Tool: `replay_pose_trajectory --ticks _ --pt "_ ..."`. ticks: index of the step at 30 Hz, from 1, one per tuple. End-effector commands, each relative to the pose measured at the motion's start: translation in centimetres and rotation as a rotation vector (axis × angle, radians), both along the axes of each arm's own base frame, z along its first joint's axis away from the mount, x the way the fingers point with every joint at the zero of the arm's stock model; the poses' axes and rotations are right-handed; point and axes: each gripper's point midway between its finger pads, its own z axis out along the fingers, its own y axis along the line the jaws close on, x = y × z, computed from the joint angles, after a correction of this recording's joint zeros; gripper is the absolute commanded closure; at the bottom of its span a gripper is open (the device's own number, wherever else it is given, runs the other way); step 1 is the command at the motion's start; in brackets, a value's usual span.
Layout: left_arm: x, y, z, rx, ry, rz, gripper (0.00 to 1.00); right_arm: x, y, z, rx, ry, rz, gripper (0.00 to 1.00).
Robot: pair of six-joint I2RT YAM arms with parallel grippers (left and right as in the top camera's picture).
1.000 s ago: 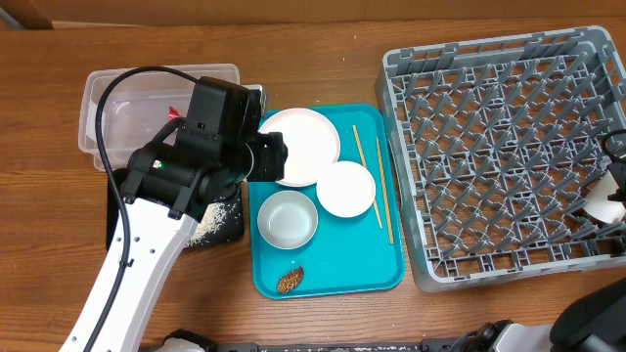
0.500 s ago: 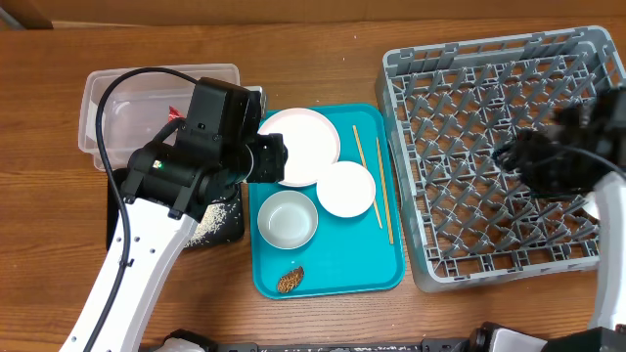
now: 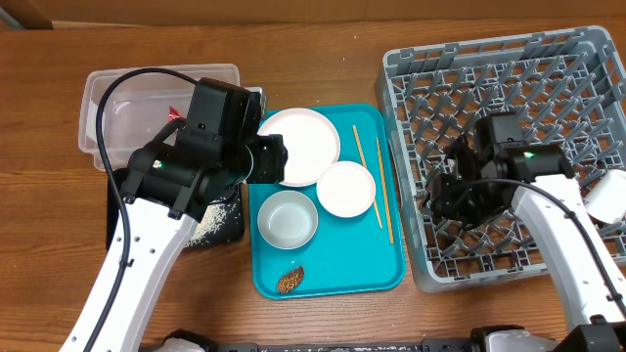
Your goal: Sort waste into correct bins and load items into the dishwasher
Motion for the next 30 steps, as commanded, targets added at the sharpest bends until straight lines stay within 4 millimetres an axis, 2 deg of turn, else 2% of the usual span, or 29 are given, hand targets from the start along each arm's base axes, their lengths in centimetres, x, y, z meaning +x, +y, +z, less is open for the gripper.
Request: replay_pose_trajectory --ticks 1,4,8,11,12,15,22,25,30 --pt "0.2 0.2 0.4 0.01 -0.019 -0.004 0.42 -0.2 0.2 -0.9 -0.06 -0.015 0.032 0.55" --pt "0.2 0.2 0.4 0.01 -0.018 -0.004 0.42 -0.8 0.9 -1.8 -0.06 -0.003 0.051 0.55" --pt "0.2 0.2 0.4 0.01 -0.018 -0.004 0.42 -1.5 0.9 -2.9 -0.094 0.019 0.059 0.55" --pt "0.2 0.2 0.4 0.01 -0.019 -0.004 0.42 -1.9 0.9 -3.4 -0.108 0.027 0.064 0.66" --pt "0.2 0.2 0.4 0.01 -0.018 -0.004 0.42 -2.0 0.8 -3.7 -0.109 0.031 0.065 0.74" --pt "0.2 0.2 0.4 0.01 -0.018 -0.004 0.42 -1.9 0.8 -3.9 -0.109 0.039 0.05 0.77" --pt "0.2 0.2 0.4 0.01 -0.018 -0.004 0.42 -0.1 1.2 -3.7 -0.095 -0.034 0.04 0.86" --pt "0.2 0.2 0.4 0.01 -0.018 -0.004 0.42 0.6 0.7 -3.8 -0.125 -0.055 0.008 0.92" --pt "0.2 0.2 0.4 0.01 -0.019 -0.004 0.42 1.8 0.9 -3.6 -0.118 -0.104 0.004 0.93"
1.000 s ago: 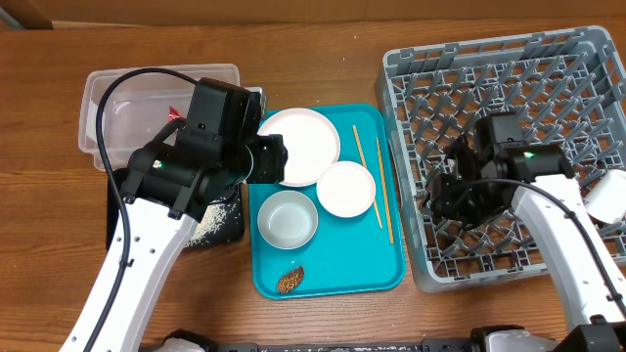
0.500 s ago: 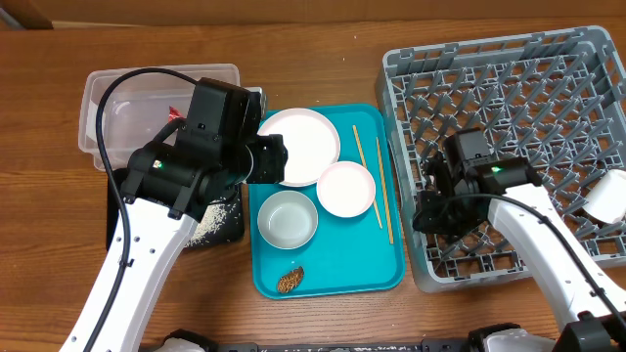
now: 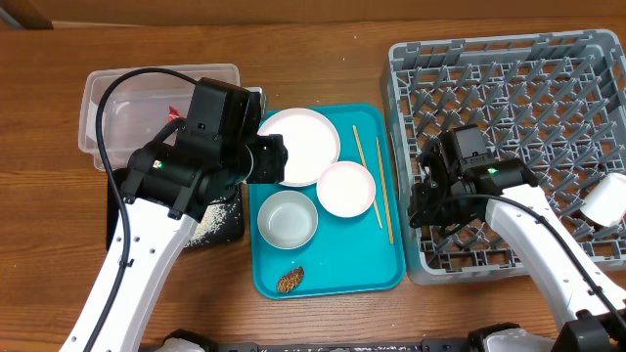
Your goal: Sort waste into correct bins and load items into the dishwasher
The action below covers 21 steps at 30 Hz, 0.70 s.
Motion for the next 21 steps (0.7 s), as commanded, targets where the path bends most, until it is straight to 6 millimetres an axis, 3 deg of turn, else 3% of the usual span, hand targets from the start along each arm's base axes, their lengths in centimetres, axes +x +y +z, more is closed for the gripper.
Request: replay_pose_trajectory --ticks 1,17,21 --pt "0.2 0.2 0.4 0.01 -0.018 -0.004 0.42 1.3 -1.4 -0.3 -0.063 -0.043 -0.054 0.93" --pt "0.2 0.2 0.4 0.011 -0.018 -0.004 0.41 5.7 -1.9 0.6 -0.101 -0.228 -0.08 0.94" --pt "0.2 0.2 0.4 0.011 -0.018 -0.004 0.41 6.1 -3.3 0.6 -0.181 -0.249 -0.106 0.94"
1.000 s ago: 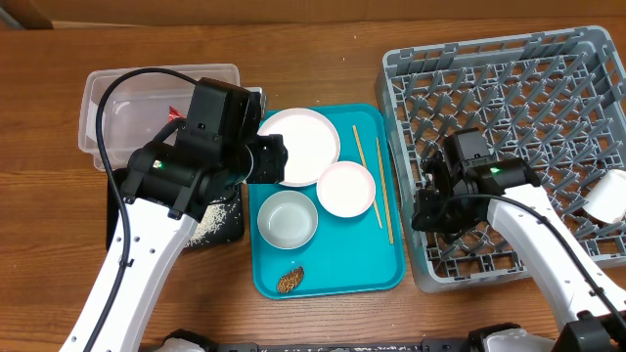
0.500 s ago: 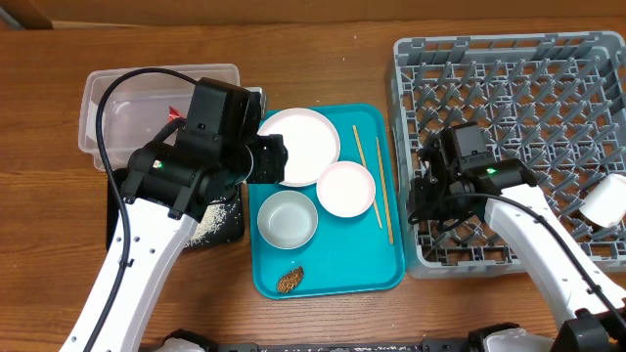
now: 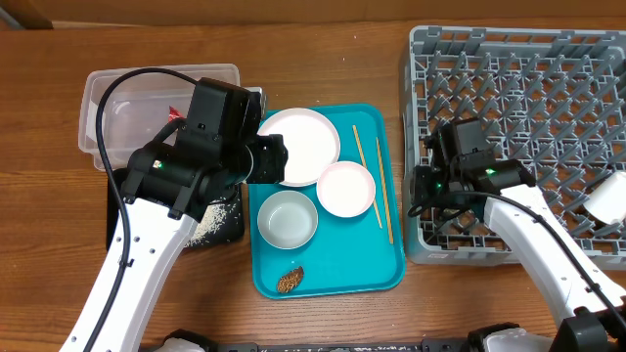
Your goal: Sort waste into correct bins and load items into the dishwasher
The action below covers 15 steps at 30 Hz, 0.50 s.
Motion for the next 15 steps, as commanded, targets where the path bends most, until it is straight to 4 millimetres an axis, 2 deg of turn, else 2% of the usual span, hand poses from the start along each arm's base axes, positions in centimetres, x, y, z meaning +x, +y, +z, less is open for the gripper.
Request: replay_pose_trajectory --ticks 1,7,8,10,12,15 --pt "0.2 0.2 0.4 0.011 -0.019 -0.004 0.42 1.6 -2.6 0.3 -0.133 -0.069 -0.03 0.94" --pt "0.2 0.2 0.4 0.011 -0.019 -0.005 0.41 1.0 -2.7 0.1 -0.138 -0.041 -0.024 0.94" --pt "0.2 0.2 0.4 0.011 -0.019 -0.005 0.4 1.0 -2.7 0.1 -0.137 -0.041 -0.023 0.91" --pt "0.2 0.2 0.4 0.011 -0.019 -0.004 0.39 1.0 -2.5 0.2 -0.13 -0.041 -0.021 0.62" --pt "0.2 0.2 0.4 0.011 -0.018 -0.004 0.38 1.3 -2.5 0.9 -0.127 -0.053 -0.021 0.58" --pt "0.1 0.2 0.4 0.011 -0.018 -0.004 0.37 2.1 -2.3 3.7 -0.119 -0.09 -0.024 0.56"
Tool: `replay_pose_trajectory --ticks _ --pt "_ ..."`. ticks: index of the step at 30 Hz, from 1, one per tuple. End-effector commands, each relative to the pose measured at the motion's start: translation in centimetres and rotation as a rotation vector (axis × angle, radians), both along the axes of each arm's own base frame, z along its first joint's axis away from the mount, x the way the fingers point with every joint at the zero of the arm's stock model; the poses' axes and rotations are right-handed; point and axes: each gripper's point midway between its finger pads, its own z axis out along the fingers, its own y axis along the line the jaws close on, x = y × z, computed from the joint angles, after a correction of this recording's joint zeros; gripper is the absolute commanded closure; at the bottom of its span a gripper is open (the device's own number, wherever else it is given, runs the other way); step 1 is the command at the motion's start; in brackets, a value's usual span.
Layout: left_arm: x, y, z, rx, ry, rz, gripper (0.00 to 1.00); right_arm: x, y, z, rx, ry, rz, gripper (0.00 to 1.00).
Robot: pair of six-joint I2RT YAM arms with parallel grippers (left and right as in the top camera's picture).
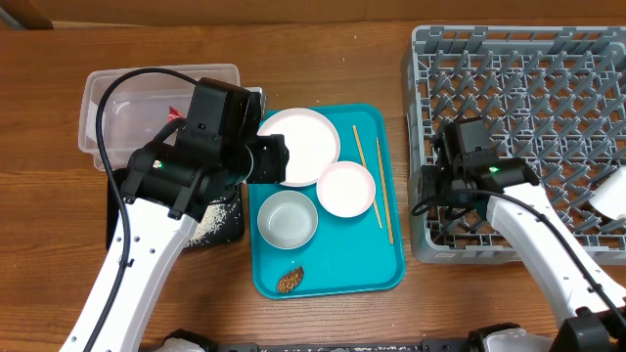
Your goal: Sort waste into correct bins and load items into the dishwasher
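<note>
The teal tray (pixel 328 279) holds a large white plate (pixel 308 142), a small white plate (pixel 346 189), a pale bowl (pixel 288 218), two chopsticks (pixel 371 181) and a brown food scrap (pixel 290 281). My left gripper (pixel 272 159) hovers at the large plate's left edge, its fingers hidden under the wrist. The grey dishwasher rack (pixel 518 98) stands square at the right. My right gripper (pixel 424 198) sits at the rack's left wall, shut on it.
A clear plastic bin (pixel 147 93) stands at the back left. A black bin (pixel 220 223) dusted with white grains lies under my left arm. A white cup (pixel 608 200) lies in the rack at the right edge.
The rack's front edge has shifted slightly and my right gripper has moved a little with it at the left wall. My left arm and the tray items are unchanged.
The rack first stood skewed, close to the tray, with my right gripper inside it. Then the gripper was at the rack's left wall. Later the rack stood turned square and further right, where it stays now. My left arm never moved.
</note>
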Motion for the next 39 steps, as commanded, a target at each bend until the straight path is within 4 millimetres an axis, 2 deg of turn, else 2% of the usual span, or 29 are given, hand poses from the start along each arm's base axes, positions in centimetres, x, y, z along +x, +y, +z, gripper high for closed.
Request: replay_pose_trajectory --ticks 1,3,5,8,10,14,18,21,25,27,31,33,39 --pt "0.1 0.2 0.4 0.012 -0.017 -0.005 0.36 2.2 0.0 4.5 0.0 -0.101 -0.005 0.56" --pt "0.1 0.3 0.3 0.016 -0.013 -0.003 0.35 2.3 0.5 7.0 0.023 -0.117 0.004 0.56" --pt "-0.1 0.4 0.1 0.02 -0.007 -0.003 0.34 2.1 2.4 9.2 0.133 -0.123 0.049 0.56" --pt "-0.2 0.8 -0.1 0.044 0.003 0.01 0.34 1.3 4.4 9.8 0.243 -0.094 0.101 0.57" --pt "-0.7 1.0 -0.5 0.054 0.026 0.01 0.34 0.3 4.7 9.2 0.233 -0.051 0.112 0.57" --pt "-3.1 1.1 -2.5 0.104 0.153 -0.017 0.31 0.1 2.9 8.7 0.142 -0.038 0.062 0.5" --pt "-5.7 0.0 -5.5 0.169 0.279 -0.099 0.29 0.5 1.1 9.4 0.076 -0.074 0.015 0.47" --pt "-8.4 -1.7 -9.0 0.234 0.375 -0.197 0.28 0.9 -1.5 10.6 0.021 -0.112 -0.054 0.44" --pt "-11.9 -2.6 -13.0 0.327 0.499 -0.295 0.28 0.6 -3.5 10.5 0.014 -0.094 -0.116 0.41" --pt "-13.2 -2.8 -14.2 0.361 0.537 -0.326 0.28 0.5 -4.0 10.4 0.012 -0.087 -0.132 0.41" --pt "-14.7 -3.1 -16.6 0.417 0.559 -0.38 0.28 0.5 -4.2 10.4 0.012 -0.086 -0.138 0.41" --pt "-14.8 -2.9 -18.0 0.453 0.543 -0.37 0.27 0.5 -4.2 10.4 0.011 -0.086 -0.138 0.4" --pt "-14.8 -2.6 -20.3 0.463 0.533 -0.358 0.27 0.3 -4.2 10.3 0.011 -0.079 -0.138 0.4"
